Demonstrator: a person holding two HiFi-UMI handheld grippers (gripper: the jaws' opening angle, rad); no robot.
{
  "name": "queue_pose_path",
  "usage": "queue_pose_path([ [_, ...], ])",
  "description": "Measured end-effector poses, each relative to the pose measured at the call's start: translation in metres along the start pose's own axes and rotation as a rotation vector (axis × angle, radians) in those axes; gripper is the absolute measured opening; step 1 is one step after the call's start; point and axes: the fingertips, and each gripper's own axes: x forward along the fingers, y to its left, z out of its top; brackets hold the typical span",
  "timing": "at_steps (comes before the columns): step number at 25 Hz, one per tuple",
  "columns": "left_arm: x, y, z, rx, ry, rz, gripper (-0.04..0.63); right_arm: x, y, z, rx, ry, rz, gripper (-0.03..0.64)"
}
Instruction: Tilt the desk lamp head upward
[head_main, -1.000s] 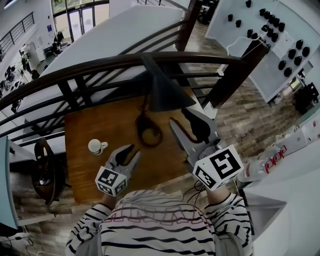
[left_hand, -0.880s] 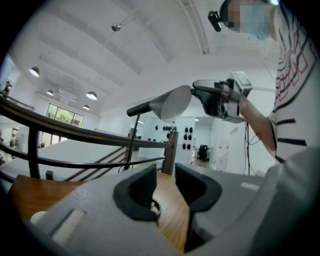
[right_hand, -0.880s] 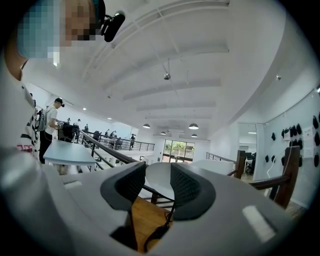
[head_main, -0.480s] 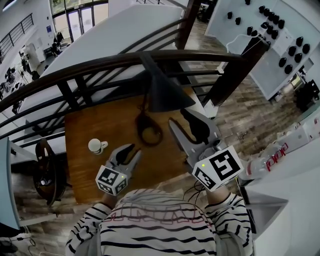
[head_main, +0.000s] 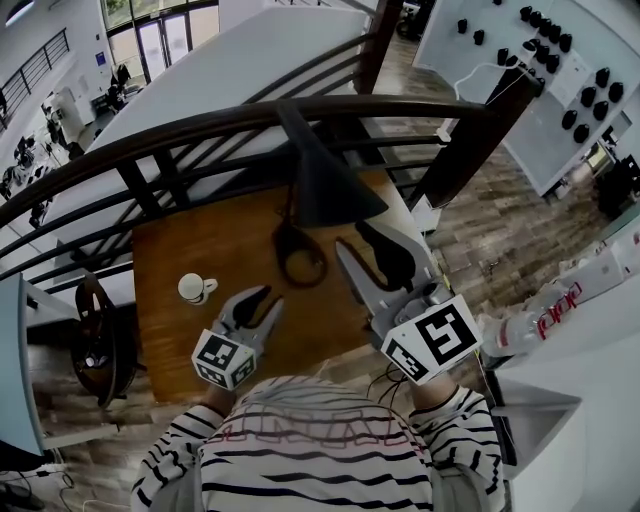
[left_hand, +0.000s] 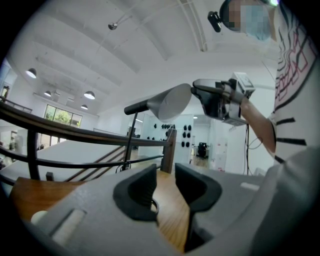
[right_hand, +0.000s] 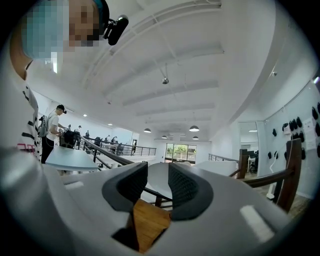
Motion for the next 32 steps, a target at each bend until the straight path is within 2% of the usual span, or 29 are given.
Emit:
queue_pose_path([
  [7, 0.002, -0.013, -0.003, 0.002, 0.009, 0.013, 0.117, -0.009, -0.004, -0.004, 0.014, -0.024, 0.009, 0.136],
  [13, -0.005, -0.02, -0.006, 0.007, 0.01, 0.04, 0.117, -0.014, 0.002, -0.029, 0.026, -0.012, 0.015, 0.132],
  [25, -0.007, -0.051, -0.018, 0.002, 0.022, 0.07, 0.117, -0.051, -0.015, -0.061, 0.123, -0.127, -0.053, 0.103],
  [32, -0.001, -0.082, -0.031, -0.001, 0.028, 0.07, 0.116, -0.077, -0.018, -0.083, 0.159, -0.101, -0.044, 0.109],
])
